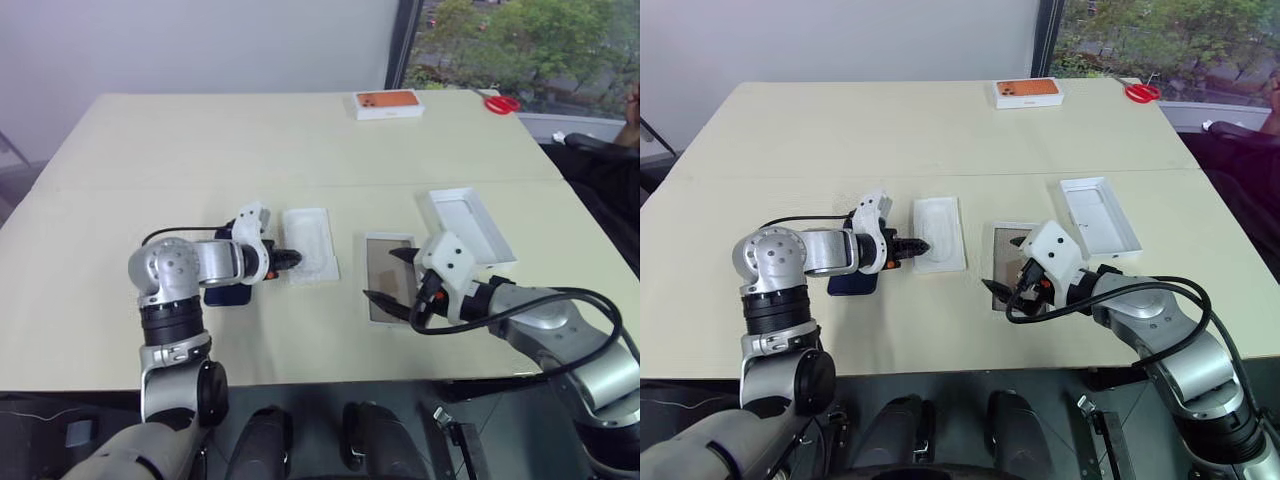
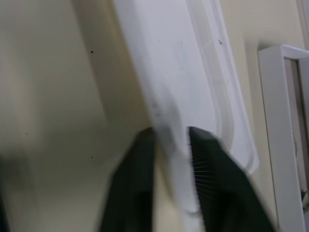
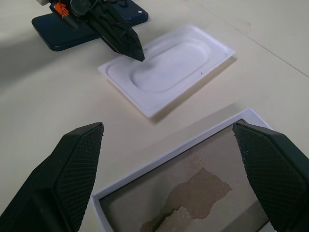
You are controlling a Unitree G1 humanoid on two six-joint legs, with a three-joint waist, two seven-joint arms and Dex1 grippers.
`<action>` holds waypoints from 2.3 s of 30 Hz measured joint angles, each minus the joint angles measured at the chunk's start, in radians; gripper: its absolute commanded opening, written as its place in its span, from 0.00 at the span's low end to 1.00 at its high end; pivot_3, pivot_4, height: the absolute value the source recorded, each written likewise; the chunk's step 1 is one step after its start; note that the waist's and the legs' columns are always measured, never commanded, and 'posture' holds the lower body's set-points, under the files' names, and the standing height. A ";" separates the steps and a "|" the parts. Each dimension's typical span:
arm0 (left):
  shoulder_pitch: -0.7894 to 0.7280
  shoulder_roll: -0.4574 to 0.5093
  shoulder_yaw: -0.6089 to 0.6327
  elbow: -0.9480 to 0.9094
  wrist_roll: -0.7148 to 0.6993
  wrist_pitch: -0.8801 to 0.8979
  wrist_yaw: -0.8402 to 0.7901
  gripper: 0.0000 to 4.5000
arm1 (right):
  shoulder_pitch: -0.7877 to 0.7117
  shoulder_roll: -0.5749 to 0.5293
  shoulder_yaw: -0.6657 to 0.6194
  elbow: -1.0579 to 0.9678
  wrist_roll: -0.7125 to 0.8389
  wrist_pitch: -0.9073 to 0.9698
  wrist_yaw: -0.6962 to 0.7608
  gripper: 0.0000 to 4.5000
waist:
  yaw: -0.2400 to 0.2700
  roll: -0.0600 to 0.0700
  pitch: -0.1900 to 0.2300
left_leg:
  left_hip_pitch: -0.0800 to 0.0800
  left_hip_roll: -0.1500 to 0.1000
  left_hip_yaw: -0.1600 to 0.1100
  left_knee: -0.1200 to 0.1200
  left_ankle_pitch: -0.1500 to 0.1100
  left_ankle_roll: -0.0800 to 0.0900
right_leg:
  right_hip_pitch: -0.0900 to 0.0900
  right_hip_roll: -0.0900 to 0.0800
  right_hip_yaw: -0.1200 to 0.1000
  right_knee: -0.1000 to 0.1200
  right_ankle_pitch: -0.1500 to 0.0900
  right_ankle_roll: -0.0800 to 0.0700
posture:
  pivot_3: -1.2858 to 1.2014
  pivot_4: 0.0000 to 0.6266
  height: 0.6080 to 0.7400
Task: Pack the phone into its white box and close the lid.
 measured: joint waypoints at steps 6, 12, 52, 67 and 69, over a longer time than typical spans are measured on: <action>-0.001 0.005 0.070 0.004 -0.078 0.000 0.019 0.02 | 0.001 -0.002 -0.004 0.005 -0.014 -0.008 0.006 1.00 | 0.000 0.000 0.000 | 0.000 0.000 0.000 0.000 0.000 0.000 | 0.000 0.000 0.000 0.000 0.000 0.000 | 0.52 0.24 1.00; 0.011 0.062 0.119 0.038 -0.313 0.000 0.063 0.02 | 0.018 -0.050 -0.077 0.057 -0.030 -0.035 0.028 1.00 | 0.002 0.000 0.000 | 0.000 0.000 0.000 0.000 0.000 0.000 | 0.000 -0.001 0.000 0.000 0.000 0.000 | 0.52 0.24 1.00; 0.120 0.018 -0.497 0.025 -1.210 -0.483 0.746 0.02 | 0.060 -0.075 -0.176 0.179 -0.094 -0.116 0.037 1.00 | 0.003 0.000 0.000 | 0.001 -0.005 0.000 0.000 0.002 -0.002 | 0.002 -0.005 0.000 0.000 -0.002 -0.003 | 0.52 0.24 1.00; 0.120 0.052 -0.507 0.026 -1.211 -0.469 0.689 1.00 | 0.090 -0.081 -0.201 0.174 -0.083 -0.097 0.061 1.00 | 0.001 0.000 0.000 | 0.001 -0.005 0.000 0.000 0.002 -0.002 | 0.002 -0.005 0.000 0.000 -0.002 -0.003 | 0.52 0.24 1.00; 0.120 0.081 -0.504 0.019 -1.211 -0.456 0.664 1.00 | 0.089 -0.081 -0.202 0.169 -0.081 -0.094 0.061 1.00 | 0.002 0.000 0.000 | 0.001 -0.005 0.000 0.000 0.002 -0.002 | 0.002 -0.005 0.000 0.000 -0.002 -0.003 | 0.52 0.24 1.00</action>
